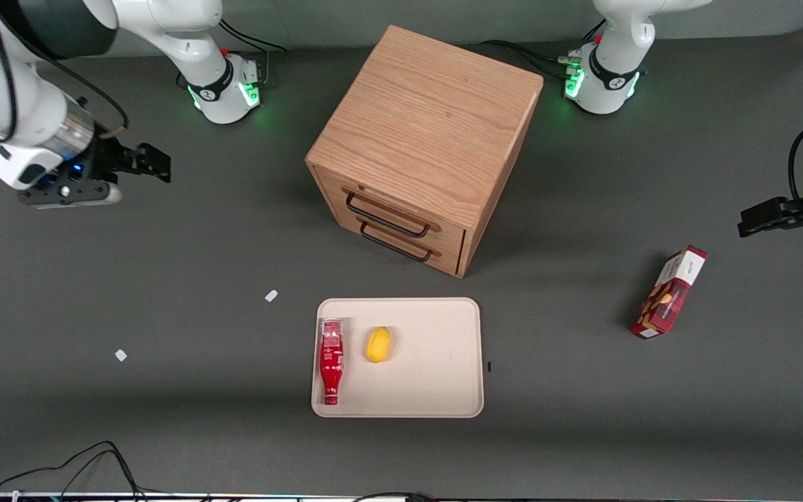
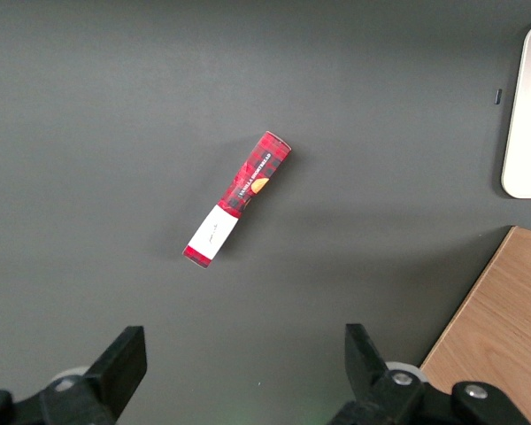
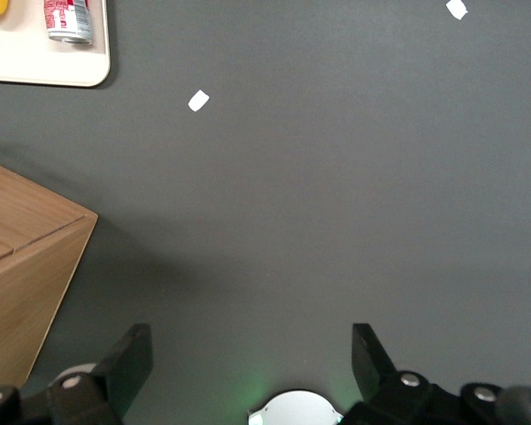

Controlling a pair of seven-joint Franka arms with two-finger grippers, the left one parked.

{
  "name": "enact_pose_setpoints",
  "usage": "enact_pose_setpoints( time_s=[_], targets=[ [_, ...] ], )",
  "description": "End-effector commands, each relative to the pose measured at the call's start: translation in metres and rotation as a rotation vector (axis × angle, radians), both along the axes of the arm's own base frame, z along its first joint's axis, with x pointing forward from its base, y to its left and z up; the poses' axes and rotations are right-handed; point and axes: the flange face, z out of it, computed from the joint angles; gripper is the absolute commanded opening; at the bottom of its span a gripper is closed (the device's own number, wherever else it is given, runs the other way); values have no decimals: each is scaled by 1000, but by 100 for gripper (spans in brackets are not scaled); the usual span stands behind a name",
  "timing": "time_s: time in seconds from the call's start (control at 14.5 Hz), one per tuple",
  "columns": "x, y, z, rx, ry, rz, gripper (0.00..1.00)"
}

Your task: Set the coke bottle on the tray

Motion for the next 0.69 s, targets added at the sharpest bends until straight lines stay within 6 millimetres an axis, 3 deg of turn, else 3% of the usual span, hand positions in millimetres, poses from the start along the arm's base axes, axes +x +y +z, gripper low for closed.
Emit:
enact_pose_setpoints(
  time_s=[0.0,0.34,0.62],
  targets=[
    [-11,-24,12,62,-15,1,100],
    [-3,-14,6,49,-5,18,100],
    [20,-7,11,45,-18,16,100]
  ],
)
